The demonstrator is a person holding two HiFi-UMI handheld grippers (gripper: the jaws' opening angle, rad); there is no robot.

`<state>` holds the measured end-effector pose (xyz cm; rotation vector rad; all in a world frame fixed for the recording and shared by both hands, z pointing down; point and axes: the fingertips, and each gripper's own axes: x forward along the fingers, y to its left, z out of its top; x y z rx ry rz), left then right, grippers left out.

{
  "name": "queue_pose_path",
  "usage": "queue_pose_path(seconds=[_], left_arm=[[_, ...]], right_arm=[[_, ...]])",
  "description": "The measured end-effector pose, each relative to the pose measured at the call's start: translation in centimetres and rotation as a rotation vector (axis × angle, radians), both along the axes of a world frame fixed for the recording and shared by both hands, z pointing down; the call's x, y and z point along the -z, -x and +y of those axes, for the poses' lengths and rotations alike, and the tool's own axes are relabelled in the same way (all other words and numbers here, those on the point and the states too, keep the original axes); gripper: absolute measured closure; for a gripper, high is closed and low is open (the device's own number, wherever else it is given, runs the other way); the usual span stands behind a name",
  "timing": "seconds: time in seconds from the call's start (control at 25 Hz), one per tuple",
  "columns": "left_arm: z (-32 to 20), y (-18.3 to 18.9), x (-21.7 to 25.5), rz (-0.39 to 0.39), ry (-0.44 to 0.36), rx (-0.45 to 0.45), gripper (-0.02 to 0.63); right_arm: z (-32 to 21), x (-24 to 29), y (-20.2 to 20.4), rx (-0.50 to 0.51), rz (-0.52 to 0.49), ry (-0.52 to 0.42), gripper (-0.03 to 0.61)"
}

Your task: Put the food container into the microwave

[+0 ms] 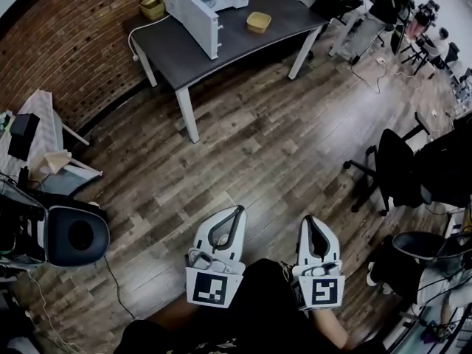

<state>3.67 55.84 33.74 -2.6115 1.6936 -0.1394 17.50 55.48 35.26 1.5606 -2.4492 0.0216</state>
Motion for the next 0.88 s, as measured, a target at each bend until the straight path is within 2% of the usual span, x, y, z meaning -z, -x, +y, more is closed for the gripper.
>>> queue_pose_path(seconds=[0.16,0.28,0.52,0.64,0.88], left_arm=[[-1.1,-0.6,0.2,-0.041,0.005,-0.031,0.615],[-1.5,-1.3,0.3,-0.055,0.009,-0.005,0.615],[-2.5,-1.6,1.2,-0.014,0.036,0.06,0.615],[-3.3,-1.8,1.0,0.029,0.065,0.103,0.615],[-4.0,-3.6,1.1,0.037,0.049,0.122,0.615]], right_arm=[[-1.2,0.0,0.1,-0.001,-0.005,-0.015,0.514],[-2.1,-0.7,-0.3,0.017,-0.024,0.003,0.514],[-4.6,0.5,-1.1,0.077,-0.039,-0.007,0.514],[-5.3,1.2,-2.0,0.074,-0.065,-0.023,0.514],[-5.4,0.3,-4.7,0.058,-0.082,0.011,0.514]])
